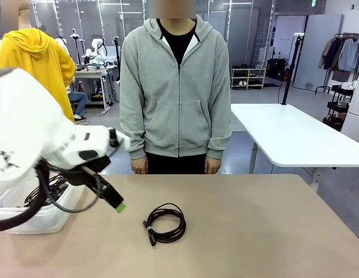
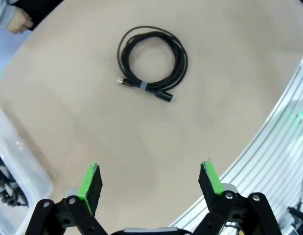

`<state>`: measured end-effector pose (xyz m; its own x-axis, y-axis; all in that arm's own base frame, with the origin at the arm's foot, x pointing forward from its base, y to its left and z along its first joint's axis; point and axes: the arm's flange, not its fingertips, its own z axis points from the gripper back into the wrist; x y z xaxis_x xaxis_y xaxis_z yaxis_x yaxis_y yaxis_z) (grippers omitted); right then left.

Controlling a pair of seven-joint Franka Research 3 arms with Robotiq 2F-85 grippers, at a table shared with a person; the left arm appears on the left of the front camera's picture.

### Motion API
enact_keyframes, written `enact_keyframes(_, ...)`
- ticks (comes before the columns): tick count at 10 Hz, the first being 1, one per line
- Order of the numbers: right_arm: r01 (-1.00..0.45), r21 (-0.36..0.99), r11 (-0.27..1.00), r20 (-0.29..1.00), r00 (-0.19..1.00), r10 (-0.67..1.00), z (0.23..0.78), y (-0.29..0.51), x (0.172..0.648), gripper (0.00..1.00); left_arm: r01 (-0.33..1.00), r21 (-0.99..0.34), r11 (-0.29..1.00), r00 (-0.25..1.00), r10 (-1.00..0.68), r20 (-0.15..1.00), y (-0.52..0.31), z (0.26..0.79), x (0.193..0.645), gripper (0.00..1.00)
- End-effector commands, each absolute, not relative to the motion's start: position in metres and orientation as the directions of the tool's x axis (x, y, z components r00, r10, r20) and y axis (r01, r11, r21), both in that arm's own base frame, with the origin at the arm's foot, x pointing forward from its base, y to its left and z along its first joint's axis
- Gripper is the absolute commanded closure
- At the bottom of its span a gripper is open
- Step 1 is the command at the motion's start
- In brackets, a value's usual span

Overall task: Organize and store the cables.
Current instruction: Place the USB Extension Cable into the Organizing box.

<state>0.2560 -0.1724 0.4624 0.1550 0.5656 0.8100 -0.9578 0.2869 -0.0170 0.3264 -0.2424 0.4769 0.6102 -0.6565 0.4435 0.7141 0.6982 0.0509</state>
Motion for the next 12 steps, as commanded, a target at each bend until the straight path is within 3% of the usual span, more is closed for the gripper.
enact_keyframes(1,-0.962,-0.034,0.272,0.817,0.130,0.562,0.464,-0.173,0.257,0.00,0.693,0.053,0.719,0.625,-0.636,0.452,-0.252,0.471,0.342,0.00)
enact_keyframes(8,-0.962,-0.034,0.272,0.817,0.130,0.562,0.464,-0.173,0.257,0.00,0.715,0.039,0.698,0.615,-0.655,0.439,-0.251,0.469,0.335,0.00)
enact_keyframes(12,-0.962,-0.034,0.272,0.817,0.130,0.562,0.464,-0.173,0.257,0.00,0.723,0.019,0.691,0.634,-0.673,0.381,-0.306,0.441,0.349,0.00)
